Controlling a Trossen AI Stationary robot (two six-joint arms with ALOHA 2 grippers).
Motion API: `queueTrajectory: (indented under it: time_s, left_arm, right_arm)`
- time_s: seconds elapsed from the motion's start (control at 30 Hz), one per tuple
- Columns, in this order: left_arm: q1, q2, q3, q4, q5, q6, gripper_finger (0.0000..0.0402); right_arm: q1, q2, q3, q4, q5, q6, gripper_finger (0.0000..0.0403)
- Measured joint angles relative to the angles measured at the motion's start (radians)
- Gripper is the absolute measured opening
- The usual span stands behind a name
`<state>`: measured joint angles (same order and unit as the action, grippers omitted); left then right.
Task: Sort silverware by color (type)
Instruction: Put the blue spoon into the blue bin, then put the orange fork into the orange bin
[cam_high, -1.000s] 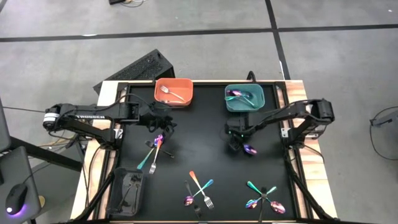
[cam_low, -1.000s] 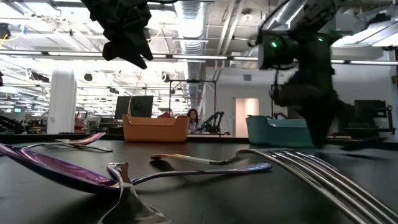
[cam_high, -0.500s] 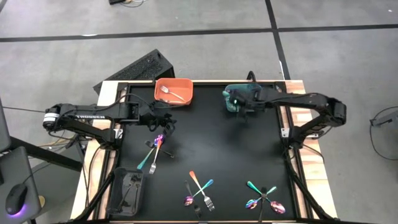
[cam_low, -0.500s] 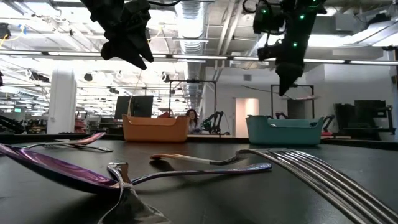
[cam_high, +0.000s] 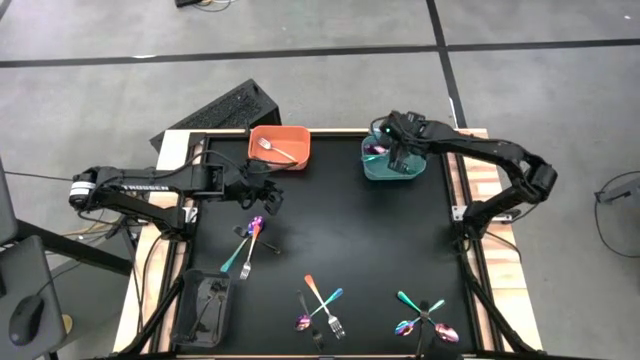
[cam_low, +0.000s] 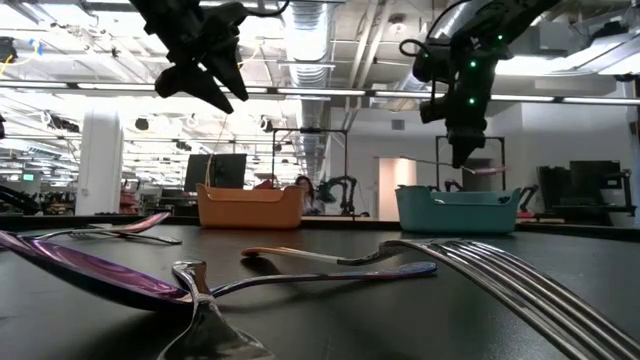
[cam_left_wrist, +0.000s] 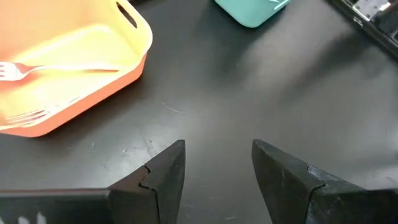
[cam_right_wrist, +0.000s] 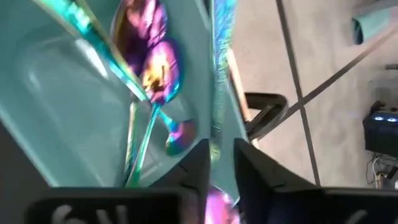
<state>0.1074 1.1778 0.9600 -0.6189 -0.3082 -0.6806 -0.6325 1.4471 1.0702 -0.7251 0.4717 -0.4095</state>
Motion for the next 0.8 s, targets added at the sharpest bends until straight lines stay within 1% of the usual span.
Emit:
queueTrajectory:
  time_s: [0.13,0.27,0.4,0.5,0.6,0.7,0.8]
  left_arm:
    - [0.0,0.0,0.0,-0.001,-0.012,-0.02,0.0173]
    - [0.0,0.0,0.0,-0.005,-0.011,-0.039,0.0173]
    - [-0.002,0.0,0.0,-0.023,0.026,-0.049,0.0173]
    - [-0.004,0.0,0.0,-0.084,0.052,-0.095,0.0173]
    - [-0.005,0.004,0.0,-0.167,0.107,-0.163,0.0173]
    - [-0.012,0.033,0.0,-0.239,0.144,-0.221,0.0173]
    - [-0.025,0.086,0.0,-0.289,0.148,-0.216,0.0173]
  right_arm:
    - [-0.006,-0.004,0.0,0.009,0.0,0.02,0.0137]
    - [0.015,-0.004,0.0,-0.033,-0.002,0.107,0.0161]
    - [0.05,-0.003,0.0,-0.083,-0.006,0.237,0.0161]
    - [0.082,-0.003,0.0,-0.105,-0.065,0.335,0.0156]
    - [0.12,-0.003,0.0,-0.105,-0.131,0.443,0.0152]
    - [0.164,-0.003,0.001,-0.104,-0.153,0.533,0.0151]
    - [0.214,-0.003,0.001,-0.104,-0.156,0.598,0.015]
